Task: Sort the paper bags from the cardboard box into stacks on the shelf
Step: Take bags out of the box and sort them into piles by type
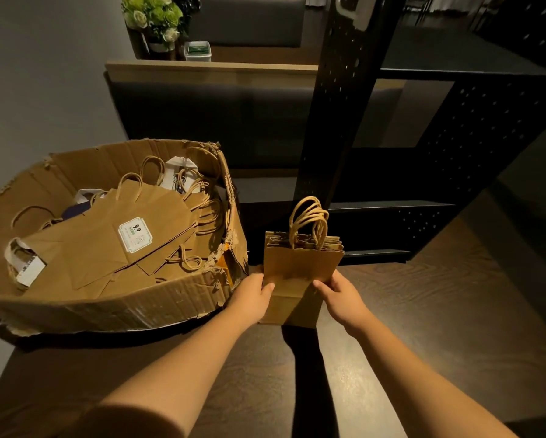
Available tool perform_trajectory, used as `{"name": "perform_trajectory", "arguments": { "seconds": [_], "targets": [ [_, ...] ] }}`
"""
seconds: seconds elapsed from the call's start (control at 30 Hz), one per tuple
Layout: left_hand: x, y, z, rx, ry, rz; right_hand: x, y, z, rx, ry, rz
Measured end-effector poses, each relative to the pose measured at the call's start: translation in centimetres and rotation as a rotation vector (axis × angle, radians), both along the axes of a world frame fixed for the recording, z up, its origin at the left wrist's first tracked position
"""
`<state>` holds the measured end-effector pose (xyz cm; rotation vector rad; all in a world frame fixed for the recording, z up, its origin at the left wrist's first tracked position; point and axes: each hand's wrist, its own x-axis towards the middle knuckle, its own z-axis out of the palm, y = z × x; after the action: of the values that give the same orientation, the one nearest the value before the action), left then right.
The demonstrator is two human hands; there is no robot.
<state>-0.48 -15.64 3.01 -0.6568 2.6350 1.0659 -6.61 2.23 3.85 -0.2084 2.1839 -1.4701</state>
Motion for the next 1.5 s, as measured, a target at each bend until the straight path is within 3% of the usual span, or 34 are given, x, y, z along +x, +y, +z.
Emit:
{"name": "perform_trajectory", "arguments": {
  "seconds": [0.13,0.27,0.47,0.7,1.2,1.37,1.5],
  "targets": [
    [0.6,-0.1,-0.4,0.142,0.041,-0.01,-0.2,0.4,-0.3,-0.049,-0.01,-0.047],
    [2.0,0.1,-1.4,0.391,-0.03,0.067,-0.3,0.4,-1.3,0.133,-0.01,-0.01],
    [4.1,0.7,-4.4,0.372,-0.276,0.198,1.1,-0.3,-4.0,0.408,-0.164,0.108],
    [5.3,0.7,-5.9,0.307,-0.472,0.247,2.4,-0.9,-6.1,0.611,-0.155,0.25],
    [6.2,-0.2,-5.5,0.093,-0.459,0.115,2.8,-0.2,-7.8,0.584,-0.169,0.203],
    [5.7,-1.0,-3.9,0.023,-0.443,0.047,2.0,-0.7,-6.1,0.569,-0.015,0.19],
    [4.1,-1.1,-0.8,0.004,-0.284,-0.111,1.3,-2.0,-2.7,0.419,0.148,0.213]
  ]
}}
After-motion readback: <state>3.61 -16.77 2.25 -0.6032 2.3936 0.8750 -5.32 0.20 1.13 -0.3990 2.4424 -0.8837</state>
